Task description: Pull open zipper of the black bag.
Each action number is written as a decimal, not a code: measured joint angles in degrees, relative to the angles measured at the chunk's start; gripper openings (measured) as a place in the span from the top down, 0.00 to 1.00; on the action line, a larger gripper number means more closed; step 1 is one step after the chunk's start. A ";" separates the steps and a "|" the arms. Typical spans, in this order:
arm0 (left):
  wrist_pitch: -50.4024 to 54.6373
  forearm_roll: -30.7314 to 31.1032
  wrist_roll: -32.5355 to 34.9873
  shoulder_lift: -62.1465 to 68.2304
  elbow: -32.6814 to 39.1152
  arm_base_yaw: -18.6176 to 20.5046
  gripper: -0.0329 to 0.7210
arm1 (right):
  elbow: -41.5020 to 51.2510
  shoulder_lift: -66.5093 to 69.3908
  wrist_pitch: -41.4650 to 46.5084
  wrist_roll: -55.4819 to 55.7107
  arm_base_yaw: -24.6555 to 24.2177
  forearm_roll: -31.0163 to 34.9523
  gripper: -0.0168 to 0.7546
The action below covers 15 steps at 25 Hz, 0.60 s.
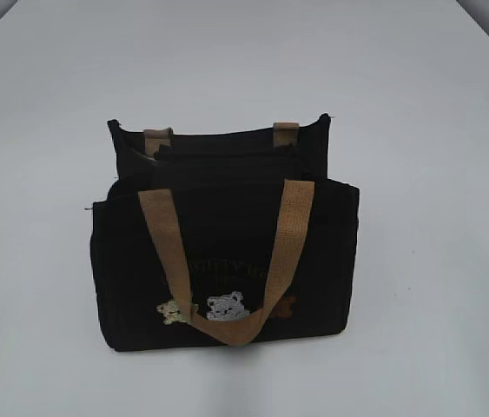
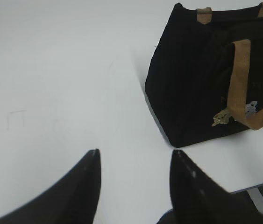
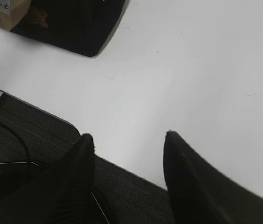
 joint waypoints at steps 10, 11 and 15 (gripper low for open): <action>-0.10 0.00 0.00 0.00 0.00 0.00 0.47 | 0.00 -0.26 0.00 0.00 -2.61 0.32 0.49; -0.10 0.00 0.00 0.00 0.00 0.29 0.47 | 0.00 -0.51 0.00 0.00 -4.25 0.38 0.49; -0.12 0.00 0.00 0.00 0.00 5.07 0.47 | 0.12 -3.88 -0.05 0.00 -12.10 0.38 0.49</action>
